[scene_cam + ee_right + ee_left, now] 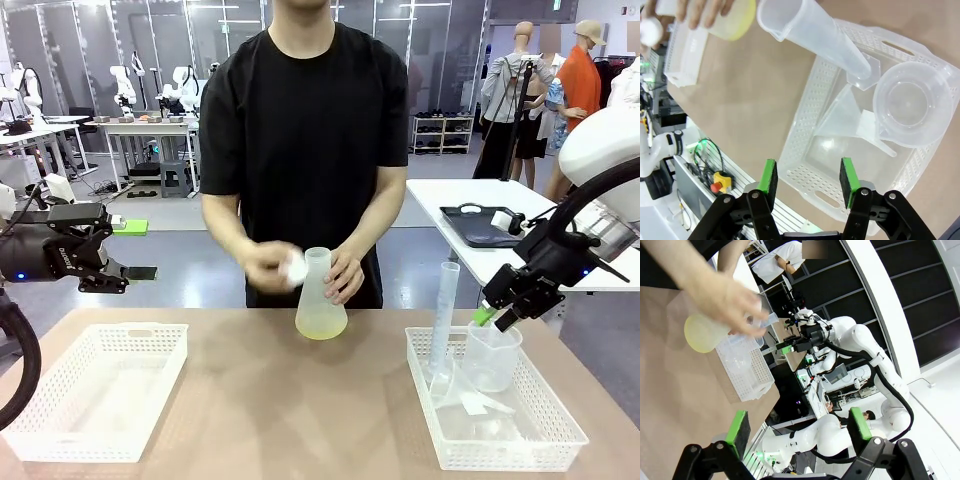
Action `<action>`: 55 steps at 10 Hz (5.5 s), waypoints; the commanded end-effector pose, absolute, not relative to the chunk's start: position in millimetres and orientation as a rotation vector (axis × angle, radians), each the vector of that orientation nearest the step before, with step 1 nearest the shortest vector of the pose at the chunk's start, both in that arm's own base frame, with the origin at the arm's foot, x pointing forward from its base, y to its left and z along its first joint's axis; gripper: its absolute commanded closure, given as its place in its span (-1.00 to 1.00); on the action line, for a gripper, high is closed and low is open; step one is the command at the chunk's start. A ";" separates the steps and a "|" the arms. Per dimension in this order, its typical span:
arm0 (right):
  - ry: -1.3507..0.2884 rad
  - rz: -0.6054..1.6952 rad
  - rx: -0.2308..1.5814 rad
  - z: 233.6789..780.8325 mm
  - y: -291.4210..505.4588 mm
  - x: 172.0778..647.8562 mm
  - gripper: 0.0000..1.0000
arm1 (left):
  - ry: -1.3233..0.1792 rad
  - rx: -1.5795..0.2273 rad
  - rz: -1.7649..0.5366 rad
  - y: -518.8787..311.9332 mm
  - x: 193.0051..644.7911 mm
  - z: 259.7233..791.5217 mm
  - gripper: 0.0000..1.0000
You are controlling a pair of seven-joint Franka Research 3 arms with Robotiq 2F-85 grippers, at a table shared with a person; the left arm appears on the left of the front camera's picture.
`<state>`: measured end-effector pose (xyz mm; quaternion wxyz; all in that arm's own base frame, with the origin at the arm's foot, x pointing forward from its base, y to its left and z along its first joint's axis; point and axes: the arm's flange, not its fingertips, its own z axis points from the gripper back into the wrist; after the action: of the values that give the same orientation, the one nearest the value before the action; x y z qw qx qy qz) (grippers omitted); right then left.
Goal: Prepare the solutions needed for the experiment.
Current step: When the human places the Big flask in the center of the table, pick up the Big flask and place it in the left Organizing basket.
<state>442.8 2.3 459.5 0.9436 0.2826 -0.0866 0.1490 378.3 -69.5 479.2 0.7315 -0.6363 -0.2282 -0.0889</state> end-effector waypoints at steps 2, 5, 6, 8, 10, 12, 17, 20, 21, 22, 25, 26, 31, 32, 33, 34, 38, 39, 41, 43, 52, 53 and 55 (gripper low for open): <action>-0.223 0.142 0.754 499.2 -4.8 406.8 -0.27 | -0.502 -1.406 -0.197 -72.6 378.4 479.7 -1.00; -0.200 0.107 1.123 521.0 0.2 380.8 -0.27 | -0.502 -1.406 -0.197 -72.6 378.4 479.7 -1.00; -0.179 0.116 1.214 522.9 7.9 379.3 -0.27 | -0.502 -1.406 -0.197 -72.6 378.4 479.7 -1.00; -0.098 0.100 1.423 528.0 21.0 374.4 -0.27 | -0.502 -1.406 -0.197 -72.6 378.4 479.7 -1.00; -0.033 0.070 1.481 531.7 25.0 371.2 -0.27 | -0.502 -1.406 -0.197 -72.6 378.4 479.7 -1.00; -0.011 0.086 1.488 535.4 32.6 368.5 -0.27 | -0.502 -1.406 -0.197 -72.6 378.4 479.7 -1.00; -0.017 0.116 1.493 530.4 35.4 367.5 -0.27 | -0.502 -1.406 -0.197 -72.6 378.4 479.7 -1.00; -0.017 0.116 1.493 530.4 35.4 367.5 -0.27 | -0.502 -1.406 -0.197 -72.6 378.4 479.7 -1.00; -0.017 0.116 1.493 530.4 35.4 367.5 -0.27 | -0.502 -1.406 -0.197 -72.6 378.4 479.7 -1.00; -0.017 0.116 1.493 530.4 35.4 367.5 -0.27 | -0.502 -1.406 -0.197 -72.6 378.4 479.7 -1.00; -0.017 0.116 1.493 530.4 35.4 367.5 -0.27 | -0.502 -1.406 -0.197 -72.6 378.4 479.7 -1.00; -0.017 0.116 1.493 530.4 35.4 367.5 -0.27 | -0.502 -1.406 -0.197 -72.6 378.4 479.7 -1.00; -0.017 0.116 1.493 530.4 35.4 367.5 -0.27 | -0.502 -1.406 -0.197 -72.6 378.4 479.7 -1.00; -0.017 0.116 1.493 530.4 35.4 367.5 -0.27 | -0.502 -1.406 -0.197 -72.6 378.4 479.7 -1.00; -0.017 0.116 1.493 530.4 35.4 367.5 -0.27 | -0.502 -1.406 -0.197 -72.6 378.4 479.7 -1.00; -0.017 0.116 1.493 530.4 35.4 367.5 -0.27 | -0.502 -1.406 -0.197 -72.6 378.4 479.7 -1.00; -0.017 0.116 1.493 530.4 35.4 367.5 -0.27 | -0.502 -1.406 -0.197 -72.6 378.4 479.7 -1.00; -0.017 0.116 1.493 530.4 35.4 367.5 -0.27 | -0.502 -1.406 -0.197 -72.6 378.4 479.7 -1.00; -0.017 0.116 1.493 530.4 35.4 367.5 -0.27 | -0.502 -1.406 -0.197 -72.6 378.4 479.7 -1.00; -0.017 0.116 1.493 530.4 35.4 367.5 -0.27 | -0.502 -1.406 -0.197 -72.6 378.4 479.7 -1.00; -0.017 0.116 1.493 530.4 35.4 367.5 -0.27 | -0.548 -1.365 -0.238 -64.3 388.2 468.6 -1.00; -0.017 0.116 1.493 530.4 35.4 367.5 -0.27 | -0.590 -1.348 -0.287 -63.6 398.2 461.2 -1.00; -0.017 0.116 1.493 530.4 35.4 367.5 -0.27 | -0.782 -1.266 -0.478 -70.3 414.2 455.5 -1.00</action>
<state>368.1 36.2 530.1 0.7343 0.6769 -0.0091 0.0502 396.8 -58.8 460.2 0.7240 -0.5962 -0.3032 -0.1688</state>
